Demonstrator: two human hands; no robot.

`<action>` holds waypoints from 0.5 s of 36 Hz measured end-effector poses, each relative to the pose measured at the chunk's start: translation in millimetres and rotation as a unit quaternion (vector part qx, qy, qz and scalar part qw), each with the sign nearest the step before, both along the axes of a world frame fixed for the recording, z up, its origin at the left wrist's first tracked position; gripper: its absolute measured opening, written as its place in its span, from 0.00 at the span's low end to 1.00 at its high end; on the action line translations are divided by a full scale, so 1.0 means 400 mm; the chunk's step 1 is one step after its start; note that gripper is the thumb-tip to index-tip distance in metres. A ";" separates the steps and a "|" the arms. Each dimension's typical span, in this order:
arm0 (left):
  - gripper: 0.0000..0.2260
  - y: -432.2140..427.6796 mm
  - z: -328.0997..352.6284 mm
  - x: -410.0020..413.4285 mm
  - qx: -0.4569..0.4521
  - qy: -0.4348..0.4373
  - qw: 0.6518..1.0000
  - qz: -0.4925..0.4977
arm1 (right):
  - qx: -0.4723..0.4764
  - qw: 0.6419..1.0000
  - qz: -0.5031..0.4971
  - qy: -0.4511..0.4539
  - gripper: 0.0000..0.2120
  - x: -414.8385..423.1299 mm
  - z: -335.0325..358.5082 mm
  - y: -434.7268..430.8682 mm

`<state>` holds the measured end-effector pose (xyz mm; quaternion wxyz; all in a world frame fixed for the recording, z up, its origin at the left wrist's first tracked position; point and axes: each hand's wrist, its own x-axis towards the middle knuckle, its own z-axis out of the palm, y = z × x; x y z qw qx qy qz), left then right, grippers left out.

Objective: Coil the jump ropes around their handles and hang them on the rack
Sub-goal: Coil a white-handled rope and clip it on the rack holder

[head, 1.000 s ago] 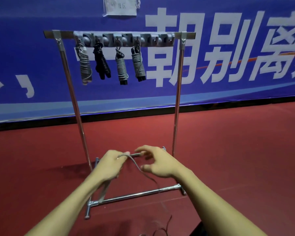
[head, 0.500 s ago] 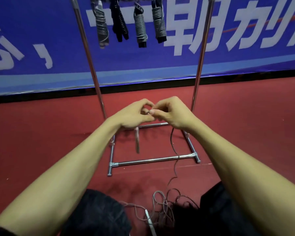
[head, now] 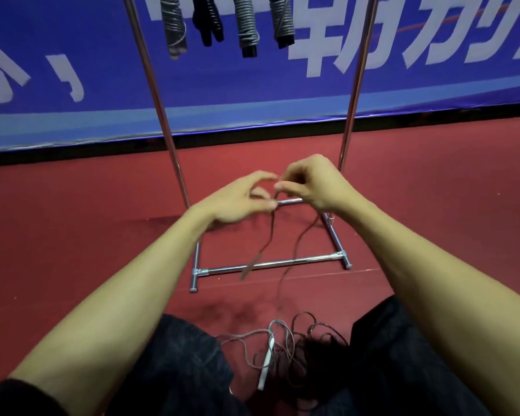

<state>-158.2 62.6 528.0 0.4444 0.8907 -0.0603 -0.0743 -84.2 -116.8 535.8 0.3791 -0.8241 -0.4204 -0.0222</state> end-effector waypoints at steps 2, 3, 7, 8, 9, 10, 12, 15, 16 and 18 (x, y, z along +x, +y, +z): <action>0.04 -0.042 0.021 0.010 -0.050 -0.030 0.998 0.014 | -0.003 1.000 0.000 -0.009 0.07 0.000 0.016 0.022; 0.02 -0.051 0.030 0.013 -0.040 -0.056 0.997 0.018 | 0.017 1.000 -0.001 0.012 0.07 0.000 0.023 0.022; 0.12 -0.012 0.065 0.007 0.106 -0.171 0.978 0.056 | 0.066 0.993 0.034 0.095 0.06 -0.004 0.014 -0.016; 0.14 0.014 0.072 0.002 0.104 -0.192 0.973 0.080 | 0.047 0.995 0.034 0.087 0.06 -0.001 0.003 -0.037; 0.15 0.051 0.073 0.000 0.099 -0.215 0.965 0.114 | 0.022 0.997 0.031 0.072 0.06 0.003 -0.010 -0.062; 0.15 0.087 0.074 -0.002 0.095 -0.237 0.956 0.146 | 0.003 0.998 0.022 0.058 0.06 0.009 -0.023 -0.090; 0.16 0.154 0.065 -0.018 0.113 -0.246 0.942 0.200 | -0.013 0.999 -0.010 0.040 0.07 0.035 -0.043 -0.144; 0.16 0.210 0.019 -0.033 0.151 -0.165 0.950 0.219 | -0.020 0.998 -0.051 0.012 0.09 0.060 -0.047 -0.171; 0.14 0.208 0.001 -0.028 0.154 -0.127 0.958 0.204 | -0.008 0.998 -0.060 0.001 0.10 0.062 -0.042 -0.162; 0.04 0.167 -0.012 -0.021 0.111 -0.058 0.980 0.152 | 0.035 0.998 -0.061 -0.006 0.09 0.053 -0.015 -0.121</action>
